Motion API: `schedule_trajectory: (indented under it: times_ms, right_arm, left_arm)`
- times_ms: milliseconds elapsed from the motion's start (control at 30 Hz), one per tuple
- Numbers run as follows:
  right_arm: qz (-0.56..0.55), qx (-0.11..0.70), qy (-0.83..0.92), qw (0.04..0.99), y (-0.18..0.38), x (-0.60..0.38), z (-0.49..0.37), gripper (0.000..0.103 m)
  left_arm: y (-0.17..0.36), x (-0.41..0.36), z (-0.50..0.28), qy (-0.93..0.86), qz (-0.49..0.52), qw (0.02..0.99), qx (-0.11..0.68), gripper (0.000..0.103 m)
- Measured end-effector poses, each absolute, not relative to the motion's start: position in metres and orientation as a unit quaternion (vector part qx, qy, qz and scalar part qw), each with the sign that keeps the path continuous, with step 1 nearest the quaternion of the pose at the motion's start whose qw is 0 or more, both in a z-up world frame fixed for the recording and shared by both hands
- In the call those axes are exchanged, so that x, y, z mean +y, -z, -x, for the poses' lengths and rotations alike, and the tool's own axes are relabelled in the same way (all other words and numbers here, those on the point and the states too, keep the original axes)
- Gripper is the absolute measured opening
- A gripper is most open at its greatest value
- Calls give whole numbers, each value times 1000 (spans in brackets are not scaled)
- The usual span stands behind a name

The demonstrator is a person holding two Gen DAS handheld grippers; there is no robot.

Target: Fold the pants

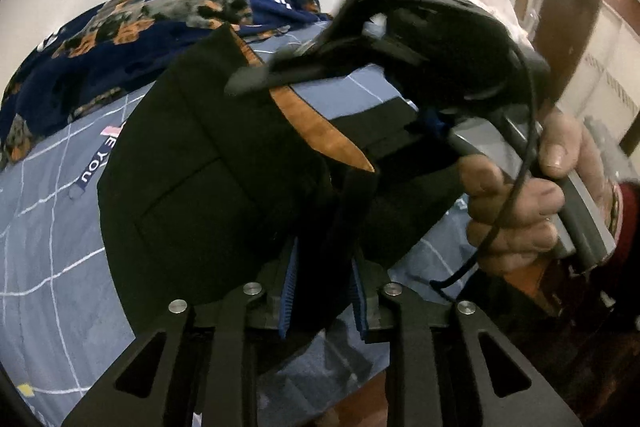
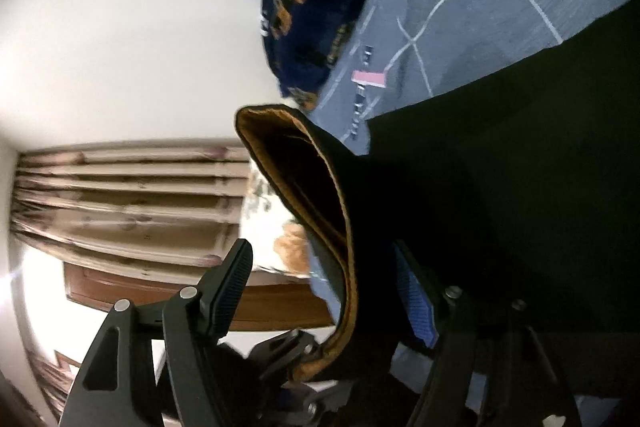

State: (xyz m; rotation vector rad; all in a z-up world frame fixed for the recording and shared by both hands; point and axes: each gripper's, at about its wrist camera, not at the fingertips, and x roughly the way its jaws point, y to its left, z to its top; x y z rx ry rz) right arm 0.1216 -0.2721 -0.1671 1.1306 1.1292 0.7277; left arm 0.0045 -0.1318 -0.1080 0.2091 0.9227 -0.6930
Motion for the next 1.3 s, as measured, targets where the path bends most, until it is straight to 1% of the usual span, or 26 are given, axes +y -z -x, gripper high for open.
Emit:
schedule_trajectory:
  times_ms: [33,67,100,133,200,233,333,400,467,500,567,667,900,1033,1300]
  right_arm:
    - [-472,508,-313,649,167,-267,-124,49]
    - [-454,520,-307,655,168,-263,-126,42]
    - [-446,526,-303,658,170,-262,-127,27]
    - [-442,528,-302,659,173,-261,-128,20]
    - [-435,525,-297,668,172,-263,-126,16]
    - [-434,520,-298,673,170,-264,-125,15]
    - [-450,498,-304,676,165,-277,-117,14]
    - [-462,486,-304,677,162,-291,-112,14]
    - [-471,475,-298,681,158,-309,-104,14]
    - [-472,471,-295,684,156,-316,-102,14]
    - [-476,462,-284,692,153,-335,-96,14]
    - [-480,448,-264,707,153,-369,-83,14]
    - [-520,428,-197,713,178,-444,-60,14]
    - [-534,425,-182,708,192,-461,-54,14]
    - [-543,423,-183,702,203,-465,-56,14]
  left_arm:
    - [108,-132,-4,327,-101,833,435,28]
    - [108,-131,-4,326,-103,833,434,30]
    - [108,-128,-4,325,-98,833,436,30]
    - [107,-125,-5,327,-90,832,439,31]
    - [101,-114,-6,342,-49,827,445,35]
    - [98,-109,-6,344,-33,826,444,37]
    - [84,-92,-2,352,2,828,437,39]
    - [74,-81,0,356,20,833,424,46]
    - [68,-70,-2,341,29,845,410,65]
    - [67,-67,-5,336,33,849,408,66]
    - [68,-61,-13,326,45,851,409,66]
    - [79,-55,-25,315,64,843,431,66]
    - [111,-63,-40,306,71,822,476,66]
    - [123,-73,-42,305,61,815,489,66]
    - [129,-92,-48,315,53,804,501,67]
